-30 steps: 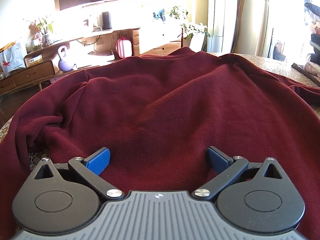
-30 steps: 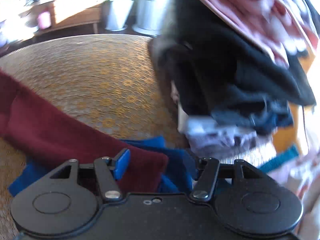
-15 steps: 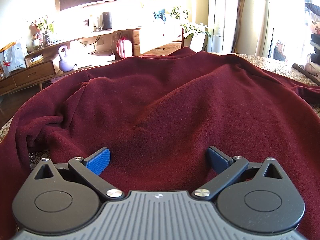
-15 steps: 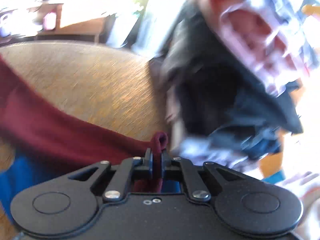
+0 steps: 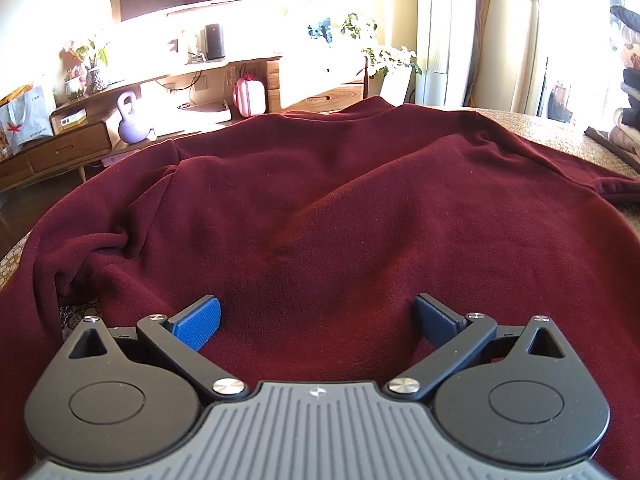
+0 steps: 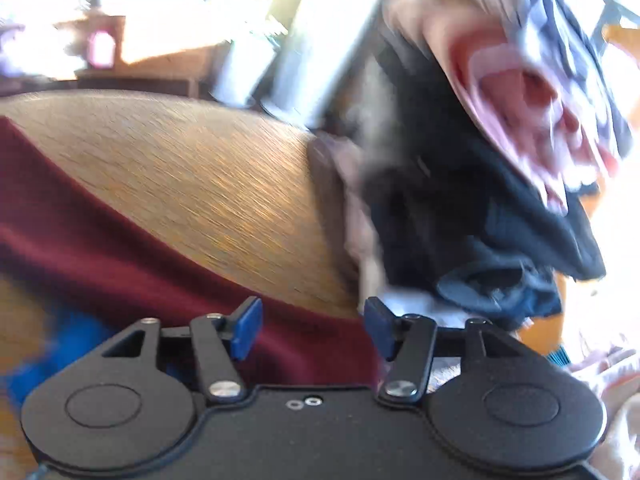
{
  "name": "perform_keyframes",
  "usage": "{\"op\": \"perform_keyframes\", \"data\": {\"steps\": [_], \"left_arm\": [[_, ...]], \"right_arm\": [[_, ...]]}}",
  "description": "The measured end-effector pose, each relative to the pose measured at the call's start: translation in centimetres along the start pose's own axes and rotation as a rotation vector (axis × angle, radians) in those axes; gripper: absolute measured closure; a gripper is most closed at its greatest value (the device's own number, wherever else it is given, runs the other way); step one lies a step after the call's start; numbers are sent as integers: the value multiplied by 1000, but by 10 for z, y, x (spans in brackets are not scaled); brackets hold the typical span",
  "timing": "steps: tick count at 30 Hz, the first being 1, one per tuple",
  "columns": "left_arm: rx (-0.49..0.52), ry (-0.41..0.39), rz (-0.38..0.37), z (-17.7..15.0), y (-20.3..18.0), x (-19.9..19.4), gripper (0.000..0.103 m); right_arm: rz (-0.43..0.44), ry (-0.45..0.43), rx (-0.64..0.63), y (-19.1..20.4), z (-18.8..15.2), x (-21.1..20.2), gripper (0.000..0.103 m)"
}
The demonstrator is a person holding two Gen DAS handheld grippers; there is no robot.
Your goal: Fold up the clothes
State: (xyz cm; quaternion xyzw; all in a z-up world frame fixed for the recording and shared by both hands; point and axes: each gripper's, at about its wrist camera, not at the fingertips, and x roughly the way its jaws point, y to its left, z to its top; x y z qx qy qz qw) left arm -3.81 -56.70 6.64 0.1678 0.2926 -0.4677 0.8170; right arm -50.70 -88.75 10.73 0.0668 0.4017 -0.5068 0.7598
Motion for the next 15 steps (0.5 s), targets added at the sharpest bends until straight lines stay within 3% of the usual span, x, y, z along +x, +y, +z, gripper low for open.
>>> {"op": "perform_keyframes", "data": {"steps": [3,8,10,15], "left_arm": [[-16,-10,-12,0,-1,-18,0],[39,-31,24,-10,12,-64,0],[40,-32,59,-17,25,-83,0],[86,11,233,-53,64,-133,0]], "right_arm": [[122,-49,-43,41,2,-26,0],[377,-69,-155,133,-9,-54,0],[480,-72,-208,175,-13,-64,0],[660,-84,-329,278,-18,-100,0]]}}
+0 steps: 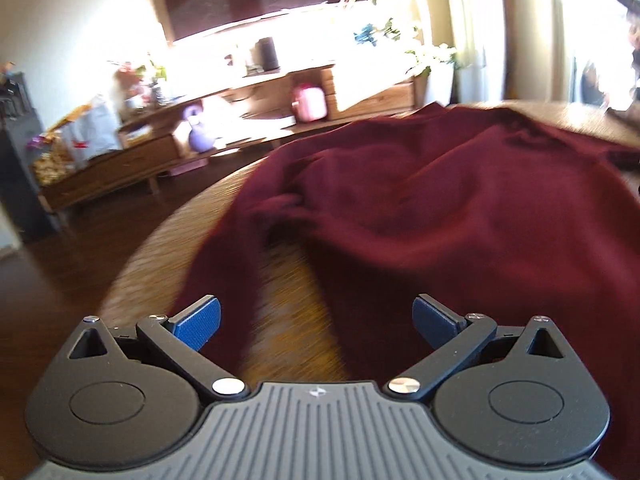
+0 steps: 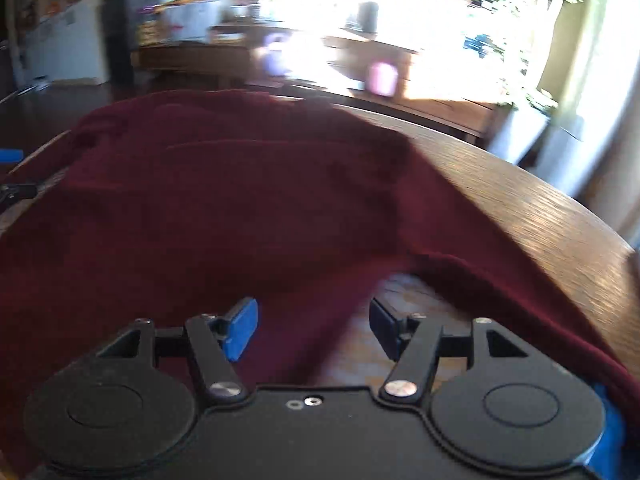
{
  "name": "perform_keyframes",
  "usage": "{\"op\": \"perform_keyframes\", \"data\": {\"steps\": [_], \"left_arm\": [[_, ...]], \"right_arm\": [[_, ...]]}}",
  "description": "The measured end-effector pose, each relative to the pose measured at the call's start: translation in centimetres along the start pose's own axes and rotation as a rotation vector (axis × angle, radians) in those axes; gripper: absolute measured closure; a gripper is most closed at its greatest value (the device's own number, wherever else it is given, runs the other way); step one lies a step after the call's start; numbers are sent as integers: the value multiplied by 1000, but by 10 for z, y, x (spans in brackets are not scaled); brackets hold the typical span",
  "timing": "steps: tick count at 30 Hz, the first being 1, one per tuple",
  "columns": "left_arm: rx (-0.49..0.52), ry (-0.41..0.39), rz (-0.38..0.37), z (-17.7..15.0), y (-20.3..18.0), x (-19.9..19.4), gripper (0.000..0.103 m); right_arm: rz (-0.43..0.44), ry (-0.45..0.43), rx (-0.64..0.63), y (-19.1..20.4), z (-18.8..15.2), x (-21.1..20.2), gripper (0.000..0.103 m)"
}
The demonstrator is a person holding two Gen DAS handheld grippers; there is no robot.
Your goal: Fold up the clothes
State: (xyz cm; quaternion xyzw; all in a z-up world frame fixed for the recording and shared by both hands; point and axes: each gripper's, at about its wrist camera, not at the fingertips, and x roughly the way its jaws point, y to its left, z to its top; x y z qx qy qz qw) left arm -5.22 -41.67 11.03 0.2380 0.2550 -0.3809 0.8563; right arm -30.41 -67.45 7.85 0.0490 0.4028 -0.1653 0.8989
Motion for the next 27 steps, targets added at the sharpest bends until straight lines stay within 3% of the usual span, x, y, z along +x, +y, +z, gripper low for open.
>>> {"op": "perform_keyframes", "data": {"steps": [4,7,8,10,11,12,14,15,19,22,27], "left_arm": [[20,39,93,-38,32,-29,0],[7,86,94,-61,57,-39,0],[-2,98,81,-66,62,-40,7],[-8,120,57,-74,68,-40,35],[-10,133,43,-77,70,-38,60],[-14,146,23,-80,72,-36,74],[-23,148,-23,-84,74,-35,79],[-19,139,-34,-85,75,-36,92],[1,57,-19,-74,90,-46,96],[-56,8,72,-61,128,-47,96],[-170,18,207,-51,205,-29,97]], "right_arm": [[96,17,-87,67,15,9,0],[125,33,-149,109,21,14,0],[130,35,-165,119,22,17,0],[131,36,-188,134,24,22,0],[130,37,-194,143,24,24,0],[128,36,-199,149,25,25,0],[120,27,-205,162,28,25,0],[120,22,-208,168,30,25,0],[170,-26,-239,194,37,24,0],[165,-42,-284,214,45,33,0],[101,-1,-350,233,48,55,0]]}}
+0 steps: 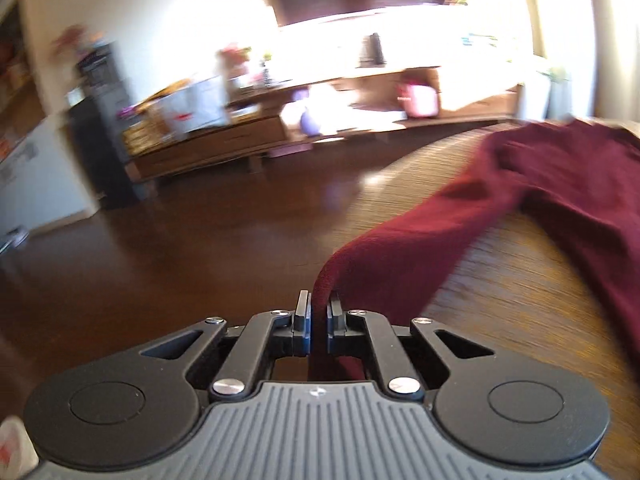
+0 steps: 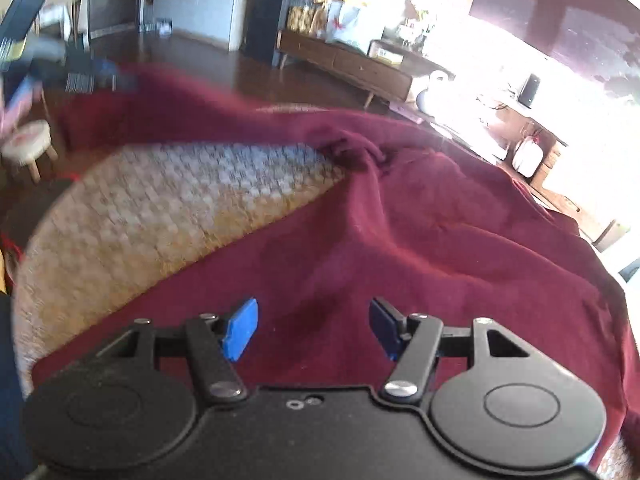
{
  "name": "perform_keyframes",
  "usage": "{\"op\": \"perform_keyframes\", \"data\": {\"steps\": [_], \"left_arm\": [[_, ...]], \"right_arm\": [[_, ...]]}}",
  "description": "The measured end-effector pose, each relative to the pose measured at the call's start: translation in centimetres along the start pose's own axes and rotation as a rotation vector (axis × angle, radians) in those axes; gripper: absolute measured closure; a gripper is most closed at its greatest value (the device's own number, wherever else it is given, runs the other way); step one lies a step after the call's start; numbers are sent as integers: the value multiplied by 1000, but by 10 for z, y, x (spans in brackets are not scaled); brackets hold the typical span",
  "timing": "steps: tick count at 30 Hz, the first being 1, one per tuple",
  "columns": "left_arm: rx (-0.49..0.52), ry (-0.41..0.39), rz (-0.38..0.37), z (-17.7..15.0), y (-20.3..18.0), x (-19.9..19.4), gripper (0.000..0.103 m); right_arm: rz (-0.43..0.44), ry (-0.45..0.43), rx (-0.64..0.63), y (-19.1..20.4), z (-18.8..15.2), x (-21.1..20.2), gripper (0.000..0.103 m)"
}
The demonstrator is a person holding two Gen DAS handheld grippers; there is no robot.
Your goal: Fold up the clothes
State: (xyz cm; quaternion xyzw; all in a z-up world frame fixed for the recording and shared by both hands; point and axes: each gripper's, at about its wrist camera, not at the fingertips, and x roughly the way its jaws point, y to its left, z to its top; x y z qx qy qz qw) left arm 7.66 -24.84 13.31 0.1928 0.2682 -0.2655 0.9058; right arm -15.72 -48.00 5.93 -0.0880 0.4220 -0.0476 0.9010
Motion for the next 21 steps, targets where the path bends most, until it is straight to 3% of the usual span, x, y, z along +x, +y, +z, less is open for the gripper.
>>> {"op": "perform_keyframes", "data": {"steps": [3,7,12,14,16,19,21], "left_arm": [[-39,39,55,4,29,25,97],[-19,75,121,9,49,60,97],[-8,109,224,34,67,102,97],[-46,154,170,41,72,114,97],[-64,157,45,45,69,116,97],[-12,137,-75,51,47,111,94],[12,123,-125,55,33,108,86]], "right_arm": [[-46,57,10,-3,-8,17,0],[27,56,164,-25,-16,24,0],[36,33,182,-29,-20,24,0],[42,22,208,-33,-23,24,0],[44,14,210,-33,-24,25,0],[52,5,213,-36,-26,24,0],[60,2,216,-37,-26,27,0]]}}
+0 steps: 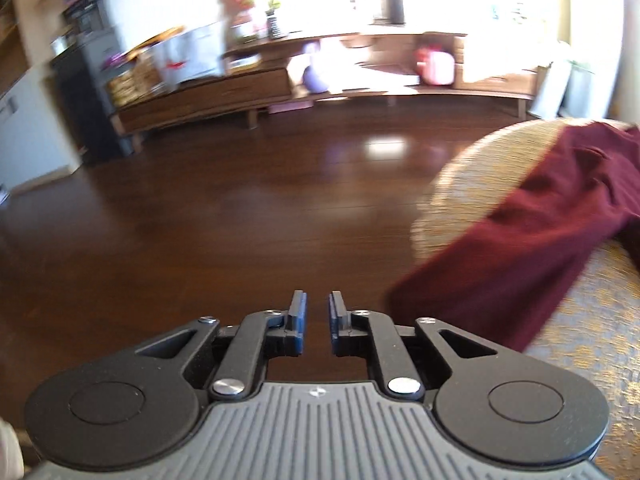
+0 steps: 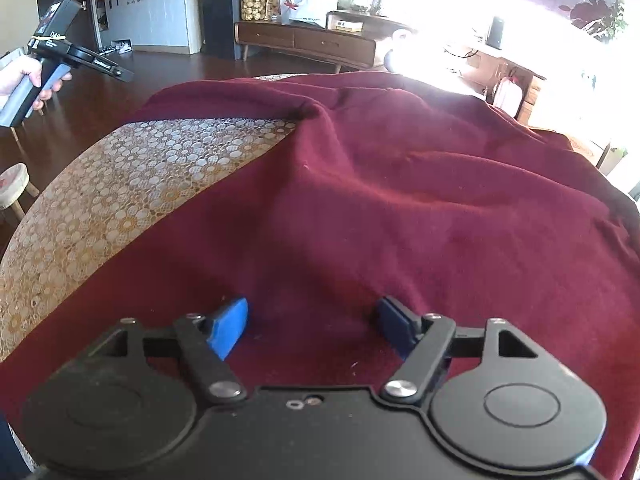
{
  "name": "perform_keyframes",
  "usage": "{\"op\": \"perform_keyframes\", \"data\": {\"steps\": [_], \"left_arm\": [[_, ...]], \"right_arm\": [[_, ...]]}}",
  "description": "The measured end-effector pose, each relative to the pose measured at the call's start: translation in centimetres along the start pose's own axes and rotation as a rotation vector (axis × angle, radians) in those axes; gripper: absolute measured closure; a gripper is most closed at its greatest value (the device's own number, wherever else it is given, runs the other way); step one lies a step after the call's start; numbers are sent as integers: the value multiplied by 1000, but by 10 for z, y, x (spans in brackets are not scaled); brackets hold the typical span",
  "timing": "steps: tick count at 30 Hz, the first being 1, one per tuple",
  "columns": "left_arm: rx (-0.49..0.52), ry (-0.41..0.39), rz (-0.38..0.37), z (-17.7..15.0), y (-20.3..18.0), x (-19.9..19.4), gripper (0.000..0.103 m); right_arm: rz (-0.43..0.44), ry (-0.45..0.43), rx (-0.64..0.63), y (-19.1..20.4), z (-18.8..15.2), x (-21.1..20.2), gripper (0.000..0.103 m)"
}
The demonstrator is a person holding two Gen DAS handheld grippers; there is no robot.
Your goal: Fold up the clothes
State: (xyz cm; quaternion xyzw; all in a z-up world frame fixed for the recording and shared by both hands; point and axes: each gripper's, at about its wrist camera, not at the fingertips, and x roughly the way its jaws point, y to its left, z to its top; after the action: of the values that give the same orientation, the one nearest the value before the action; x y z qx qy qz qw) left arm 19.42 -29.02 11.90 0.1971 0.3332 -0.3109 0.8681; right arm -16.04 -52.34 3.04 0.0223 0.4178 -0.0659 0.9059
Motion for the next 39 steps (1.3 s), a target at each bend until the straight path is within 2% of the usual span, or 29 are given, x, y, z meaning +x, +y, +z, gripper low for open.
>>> {"op": "perform_keyframes", "data": {"steps": [1,2,4,5,6,9,14,18,26,28,29,30,32,33,35,39], "left_arm": [[11,-6,-28,2,-7,0,82],[21,-13,-55,4,-13,-1,74],[48,-31,-102,8,-24,0,50],[72,-48,-114,12,-33,3,32],[101,-66,-119,16,-44,3,28],[159,-63,-158,32,-73,13,28],[147,5,-261,59,-104,48,28],[151,5,-340,79,-133,64,28],[180,61,-368,98,-168,106,28],[189,73,-385,98,-174,112,32],[204,75,-392,98,-177,113,44],[217,74,-390,97,-180,113,64],[228,60,-377,96,-185,113,78],[228,56,-373,95,-186,113,90],[223,43,-352,97,-186,114,95],[241,0,-237,106,-190,123,99]], "right_arm": [[3,-1,1,-1,0,1,0],[4,-2,3,-1,0,1,0],[5,-7,5,-1,-1,1,0],[5,-11,6,-1,-2,0,0],[5,-14,8,-1,-2,0,0],[7,-27,11,-2,-4,0,0],[18,-51,8,-5,-7,0,0],[36,-78,4,-8,-11,0,0],[61,-122,-6,-12,-17,-1,0],[64,-133,-9,-12,-18,-1,0],[66,-139,-11,-13,-19,-1,0],[69,-144,-11,-13,-20,-1,0],[71,-156,-12,-13,-21,-1,0],[73,-161,-13,-13,-22,-1,0],[75,-171,-12,-13,-23,-1,0],[79,-184,-12,-13,-24,-1,0]]}}
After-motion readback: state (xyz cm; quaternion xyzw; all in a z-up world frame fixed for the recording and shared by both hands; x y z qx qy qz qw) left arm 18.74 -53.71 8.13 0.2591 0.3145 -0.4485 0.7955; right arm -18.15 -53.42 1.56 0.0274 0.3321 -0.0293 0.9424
